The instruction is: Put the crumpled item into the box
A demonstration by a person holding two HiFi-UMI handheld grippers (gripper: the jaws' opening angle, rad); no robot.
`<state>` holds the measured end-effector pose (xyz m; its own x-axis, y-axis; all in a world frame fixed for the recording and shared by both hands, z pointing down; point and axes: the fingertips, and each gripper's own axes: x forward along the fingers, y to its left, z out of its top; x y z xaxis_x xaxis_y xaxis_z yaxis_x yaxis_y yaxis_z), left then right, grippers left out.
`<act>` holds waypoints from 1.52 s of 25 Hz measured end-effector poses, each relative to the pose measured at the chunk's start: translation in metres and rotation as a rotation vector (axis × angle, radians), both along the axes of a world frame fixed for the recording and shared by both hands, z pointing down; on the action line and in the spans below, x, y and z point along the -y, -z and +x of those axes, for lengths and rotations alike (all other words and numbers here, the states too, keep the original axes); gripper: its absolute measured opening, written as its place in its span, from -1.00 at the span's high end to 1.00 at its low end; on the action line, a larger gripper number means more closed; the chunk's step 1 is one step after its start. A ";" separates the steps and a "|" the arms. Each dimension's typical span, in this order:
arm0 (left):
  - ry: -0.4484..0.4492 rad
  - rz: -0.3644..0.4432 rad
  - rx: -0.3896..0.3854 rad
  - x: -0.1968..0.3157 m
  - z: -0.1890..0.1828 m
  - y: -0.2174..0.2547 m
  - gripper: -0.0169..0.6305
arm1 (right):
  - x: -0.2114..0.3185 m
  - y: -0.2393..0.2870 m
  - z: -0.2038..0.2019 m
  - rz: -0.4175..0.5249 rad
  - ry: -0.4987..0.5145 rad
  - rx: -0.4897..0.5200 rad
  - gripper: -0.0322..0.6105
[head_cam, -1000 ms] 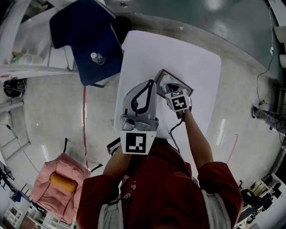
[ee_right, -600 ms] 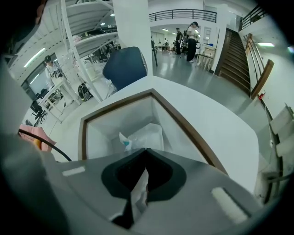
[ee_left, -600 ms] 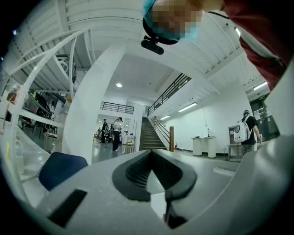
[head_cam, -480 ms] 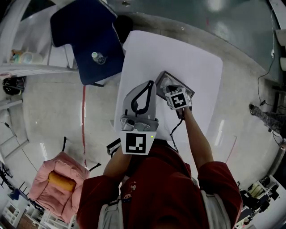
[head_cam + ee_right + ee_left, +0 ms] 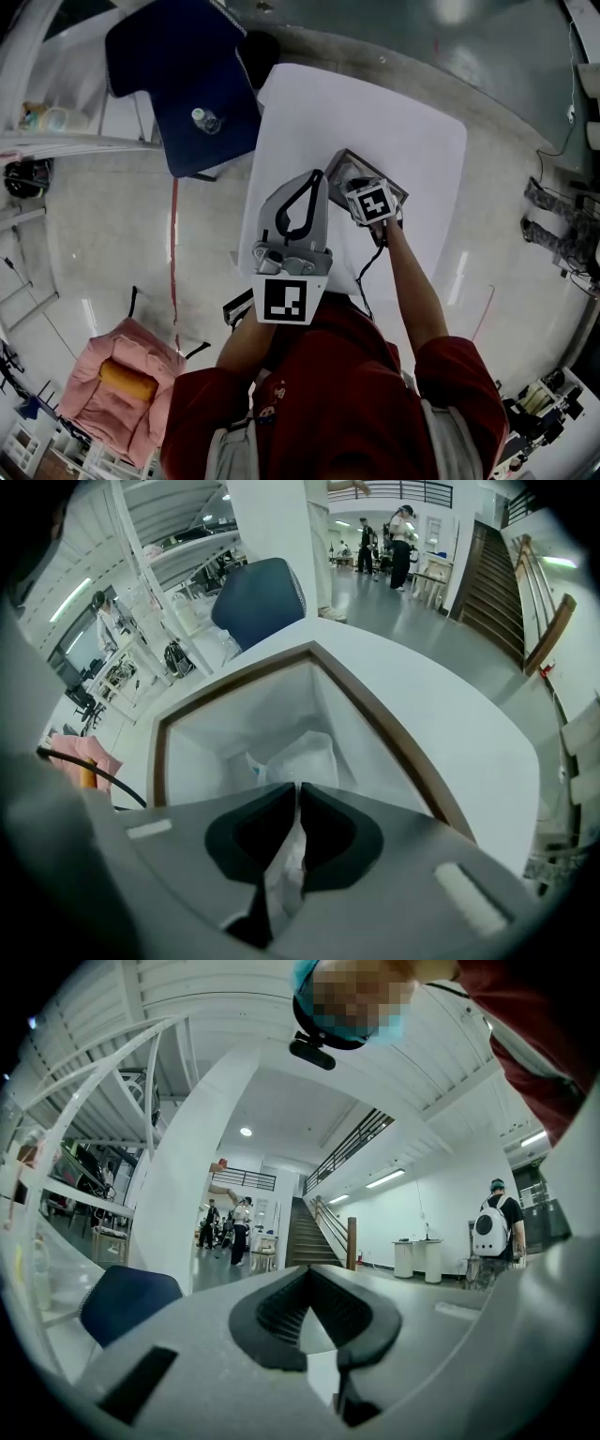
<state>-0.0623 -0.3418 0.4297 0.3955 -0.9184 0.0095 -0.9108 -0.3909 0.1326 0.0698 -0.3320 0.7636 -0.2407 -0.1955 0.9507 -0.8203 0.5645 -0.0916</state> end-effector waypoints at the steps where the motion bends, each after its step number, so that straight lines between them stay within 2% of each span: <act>1: 0.001 -0.002 -0.001 -0.001 -0.001 0.000 0.94 | -0.001 0.000 0.000 -0.004 -0.003 0.002 0.82; 20: -0.005 0.018 0.002 -0.008 0.004 0.009 0.94 | -0.004 0.008 0.000 0.000 -0.039 0.038 0.59; 34: -0.033 0.058 0.016 -0.028 0.023 0.025 0.94 | -0.011 0.036 0.006 0.091 -0.085 0.100 0.58; 38: -0.027 0.068 -0.002 -0.035 0.026 0.031 0.94 | -0.015 0.045 0.005 0.125 -0.096 0.132 0.57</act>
<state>-0.0364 -0.3067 0.3983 0.4197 -0.9061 -0.0533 -0.8998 -0.4231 0.1070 0.0749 -0.3170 0.7184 -0.3363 -0.3380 0.8790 -0.8562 0.4984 -0.1359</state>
